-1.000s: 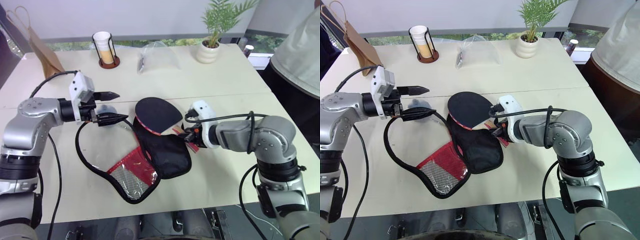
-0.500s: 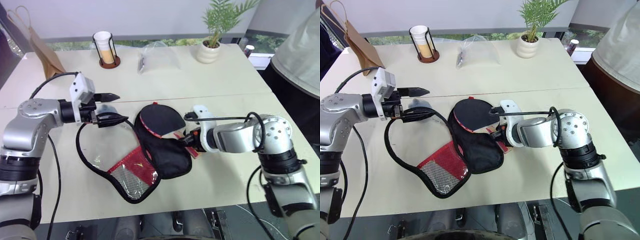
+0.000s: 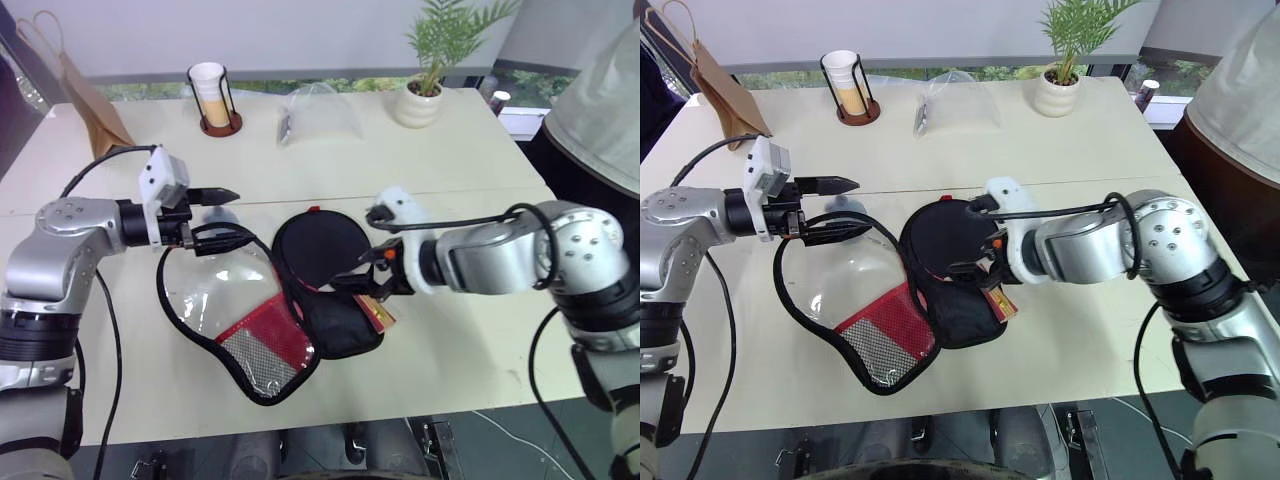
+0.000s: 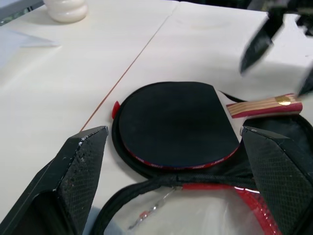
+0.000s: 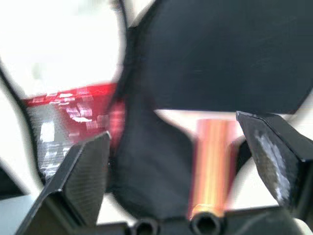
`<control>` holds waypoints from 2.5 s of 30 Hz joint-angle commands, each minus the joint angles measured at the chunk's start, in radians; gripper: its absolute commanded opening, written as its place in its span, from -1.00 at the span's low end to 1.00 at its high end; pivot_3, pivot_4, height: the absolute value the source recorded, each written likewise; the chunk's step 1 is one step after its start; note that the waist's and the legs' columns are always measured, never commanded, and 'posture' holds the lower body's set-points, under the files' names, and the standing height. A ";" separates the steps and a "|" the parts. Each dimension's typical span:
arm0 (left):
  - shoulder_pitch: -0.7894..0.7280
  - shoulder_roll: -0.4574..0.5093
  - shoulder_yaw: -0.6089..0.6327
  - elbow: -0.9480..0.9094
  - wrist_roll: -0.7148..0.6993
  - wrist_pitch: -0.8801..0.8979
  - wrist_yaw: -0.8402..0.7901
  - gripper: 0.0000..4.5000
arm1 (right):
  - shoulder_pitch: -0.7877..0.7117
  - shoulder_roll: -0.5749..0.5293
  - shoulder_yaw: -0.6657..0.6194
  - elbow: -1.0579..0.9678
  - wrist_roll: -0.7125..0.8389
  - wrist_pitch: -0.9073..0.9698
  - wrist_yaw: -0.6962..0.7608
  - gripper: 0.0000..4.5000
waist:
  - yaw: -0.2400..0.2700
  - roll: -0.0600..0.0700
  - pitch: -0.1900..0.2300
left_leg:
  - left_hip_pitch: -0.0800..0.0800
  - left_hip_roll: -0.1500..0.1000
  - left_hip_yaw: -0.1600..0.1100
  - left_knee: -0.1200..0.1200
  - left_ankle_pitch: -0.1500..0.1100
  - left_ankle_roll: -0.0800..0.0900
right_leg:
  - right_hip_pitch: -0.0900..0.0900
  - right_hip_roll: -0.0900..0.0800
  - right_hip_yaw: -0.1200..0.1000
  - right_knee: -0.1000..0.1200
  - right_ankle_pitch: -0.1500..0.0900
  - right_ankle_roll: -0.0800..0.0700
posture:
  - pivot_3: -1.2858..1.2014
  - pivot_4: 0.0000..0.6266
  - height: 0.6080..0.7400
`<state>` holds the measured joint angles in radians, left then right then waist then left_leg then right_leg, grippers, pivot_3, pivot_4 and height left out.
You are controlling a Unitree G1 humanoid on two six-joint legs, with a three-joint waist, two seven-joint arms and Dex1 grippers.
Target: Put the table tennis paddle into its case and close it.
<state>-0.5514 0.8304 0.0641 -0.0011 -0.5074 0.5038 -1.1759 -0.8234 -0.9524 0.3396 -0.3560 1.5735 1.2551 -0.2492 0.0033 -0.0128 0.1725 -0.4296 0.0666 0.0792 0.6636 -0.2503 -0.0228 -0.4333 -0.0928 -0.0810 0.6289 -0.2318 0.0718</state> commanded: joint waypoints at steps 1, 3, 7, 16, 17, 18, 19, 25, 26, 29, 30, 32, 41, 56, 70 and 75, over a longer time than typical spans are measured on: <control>-0.012 0.017 0.027 -0.011 0.006 -0.025 -0.006 1.00 | 0.121 -0.189 0.044 -0.072 -0.543 -0.359 0.511 0.99 | 0.009 0.000 0.000 | 0.000 0.000 0.000 0.000 0.000 0.000 | 0.000 0.000 0.000 -0.001 0.000 0.000 | 0.03 -0.52 1.00; -0.007 0.022 0.029 -0.011 0.007 -0.031 -0.012 1.00 | 0.212 -0.238 0.056 -0.028 -0.749 -0.563 0.669 0.99 | 0.008 0.000 0.000 | 0.000 0.000 0.000 0.000 0.000 0.000 | 0.000 0.000 0.000 -0.001 0.000 0.001 | 0.03 -0.52 1.00; 0.001 0.026 0.028 -0.014 0.009 -0.037 -0.019 1.00 | 0.357 -0.246 0.029 0.029 -1.006 -0.832 0.863 0.99 | 0.003 0.000 0.000 | 0.000 0.000 0.001 0.000 0.000 0.000 | -0.001 0.000 0.000 0.001 0.001 0.003 | 0.03 -0.52 1.00; -0.006 0.019 0.023 -0.025 0.010 -0.026 -0.018 1.00 | 0.511 -0.144 -0.027 -0.036 -1.183 -0.909 0.994 0.99 | 0.008 0.000 0.000 | 0.001 0.001 0.001 0.001 0.000 0.000 | 0.000 0.001 0.000 0.002 0.001 0.003 | 0.03 -0.52 1.00; -0.007 0.021 0.024 -0.024 0.009 -0.026 -0.021 1.00 | 0.519 -0.130 -0.031 -0.047 -1.194 -0.903 0.999 0.99 | 0.008 0.000 0.000 | 0.001 0.000 0.001 0.001 0.000 0.000 | 0.000 0.001 0.000 0.002 0.001 0.003 | 0.03 -0.52 1.00; -0.014 0.018 0.019 -0.026 0.010 -0.023 -0.019 1.00 | 0.530 -0.120 -0.036 -0.051 -1.205 -0.907 1.008 0.99 | 0.009 0.000 0.000 | 0.001 0.000 0.001 0.001 0.000 0.000 | 0.000 0.001 0.000 0.002 0.001 0.003 | 0.03 -0.52 1.00; -0.018 0.018 0.016 -0.026 0.011 -0.021 -0.018 1.00 | 0.538 -0.109 -0.042 -0.055 -1.216 -0.907 1.016 0.99 | 0.009 0.000 0.000 | 0.001 0.000 0.001 0.001 0.000 0.000 | 0.000 0.001 0.000 0.001 0.001 0.003 | 0.03 -0.52 1.00; -0.027 0.017 0.012 -0.030 0.013 -0.014 -0.018 1.00 | 0.569 -0.054 -0.078 -0.088 -1.249 -0.868 1.041 0.99 | 0.010 0.000 0.000 | 0.001 0.000 0.000 0.002 0.000 0.000 | 0.001 0.001 0.000 0.001 0.000 0.002 | 0.03 -0.52 1.00; -0.028 0.017 0.011 -0.030 0.013 -0.014 -0.018 1.00 | 0.570 -0.048 -0.083 -0.089 -1.255 -0.864 1.047 0.99 | 0.009 0.000 0.000 | 0.002 0.000 0.000 0.002 0.000 0.000 | 0.001 0.001 0.000 0.001 0.000 0.002 | 0.03 -0.52 1.00; -0.027 0.015 0.009 -0.034 0.013 -0.013 -0.017 1.00 | 0.581 -0.040 -0.090 -0.086 -1.276 -0.861 1.069 0.99 | 0.009 0.000 0.000 | 0.002 0.000 0.000 0.002 0.000 0.000 | 0.001 0.001 0.000 0.002 0.000 0.002 | 0.03 -0.52 1.00; -0.026 0.014 0.008 -0.037 0.013 -0.012 -0.016 1.00 | 0.586 -0.036 -0.089 -0.091 -1.281 -0.859 1.073 0.99 | 0.009 0.000 0.000 | 0.002 0.000 0.000 0.002 0.000 0.000 | 0.001 0.001 0.000 0.002 0.000 0.002 | 0.03 -0.52 1.00; -0.024 0.014 0.008 -0.041 0.012 -0.010 -0.015 1.00 | 0.592 -0.022 -0.084 -0.105 -1.292 -0.851 1.078 0.99 | 0.009 0.000 0.000 | 0.002 0.000 0.000 0.002 0.000 0.000 | 0.001 0.001 0.000 0.002 0.000 0.002 | 0.03 -0.52 1.00; 0.009 0.088 0.057 -0.059 -0.004 0.010 -0.050 1.00 | 0.569 0.058 -0.051 -0.130 -1.363 -0.815 1.104 0.99 | 0.008 -0.001 0.000 | 0.003 0.000 0.000 0.002 0.000 0.000 | 0.002 0.002 0.000 0.002 0.001 0.002 | 0.03 -0.52 1.00; 0.146 0.363 0.144 0.238 0.094 -0.210 -0.295 1.00 | 0.289 0.132 -0.198 -0.016 -1.206 -0.736 1.257 0.99 | 0.007 0.001 0.001 | 0.003 0.001 0.001 0.001 0.000 0.000 | 0.001 0.001 0.000 0.002 -0.001 0.000 | 0.03 -0.52 1.00; 0.091 0.225 0.061 0.623 0.291 -0.739 -0.258 1.00 | 0.266 0.125 -0.217 -0.025 -1.186 -0.681 1.270 0.99 | 0.008 0.000 0.001 | 0.002 0.001 0.003 0.002 0.000 0.000 | 0.000 0.000 0.000 0.003 0.000 0.001 | 0.03 -0.52 1.00; 0.098 0.124 0.018 0.535 0.284 -0.755 -0.272 1.00 | 0.283 0.068 -0.271 -0.055 -1.104 -0.591 1.327 0.99 | 0.010 0.000 0.000 | 0.002 0.001 0.003 0.002 0.000 0.000 | 0.001 0.000 0.000 0.003 0.001 0.003 | 0.03 -0.52 1.00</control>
<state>-0.4427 0.9647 0.0918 0.5866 -0.2088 -0.2284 -1.4406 -0.5364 -0.8633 0.1237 -0.3746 0.4265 0.6415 1.0560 0.0138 -0.0130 0.1726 -0.4273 0.0670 0.0823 0.6656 -0.2504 -0.0229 -0.4325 -0.0931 -0.0811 0.6322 -0.2304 0.0744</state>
